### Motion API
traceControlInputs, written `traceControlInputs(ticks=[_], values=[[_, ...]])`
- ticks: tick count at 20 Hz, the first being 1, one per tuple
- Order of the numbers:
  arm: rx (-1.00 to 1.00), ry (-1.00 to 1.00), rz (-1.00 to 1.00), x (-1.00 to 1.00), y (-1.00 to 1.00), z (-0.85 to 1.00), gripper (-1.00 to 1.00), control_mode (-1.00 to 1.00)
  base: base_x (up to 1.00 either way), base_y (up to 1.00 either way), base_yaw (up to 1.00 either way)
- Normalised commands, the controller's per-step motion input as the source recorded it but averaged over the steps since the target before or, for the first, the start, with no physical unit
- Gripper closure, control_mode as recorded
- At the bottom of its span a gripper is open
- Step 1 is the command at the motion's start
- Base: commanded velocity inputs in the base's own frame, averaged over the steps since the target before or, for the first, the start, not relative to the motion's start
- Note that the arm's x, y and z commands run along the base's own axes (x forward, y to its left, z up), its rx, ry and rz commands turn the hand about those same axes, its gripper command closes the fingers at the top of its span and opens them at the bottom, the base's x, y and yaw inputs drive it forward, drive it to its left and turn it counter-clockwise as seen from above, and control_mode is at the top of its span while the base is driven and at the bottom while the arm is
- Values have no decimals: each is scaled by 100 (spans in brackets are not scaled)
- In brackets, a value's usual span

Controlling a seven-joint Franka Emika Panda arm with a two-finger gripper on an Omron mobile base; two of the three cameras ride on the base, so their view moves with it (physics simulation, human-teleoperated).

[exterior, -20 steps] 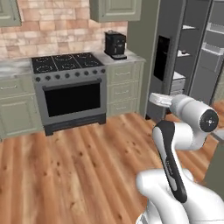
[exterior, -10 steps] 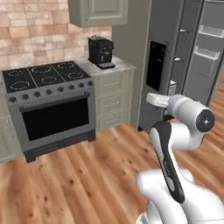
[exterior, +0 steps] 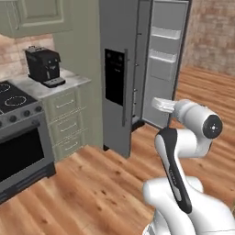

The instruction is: Take the cupcakes from the fridge and place them on the empty tray on the dining counter.

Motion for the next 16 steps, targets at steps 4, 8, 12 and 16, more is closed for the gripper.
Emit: traceControlInputs(ticks=[4, 8, 12, 16], values=[[0, 0, 0, 0, 0, 0, -100, 100, 63, -40, -54], [0, 0, 0, 0, 0, 0, -100, 100, 64, -39, -54], [0, 0, 0, 0, 0, 0, -100, 100, 68, -23, -53], [0, 0, 0, 0, 0, 0, -100, 100, 80, 0, -52]])
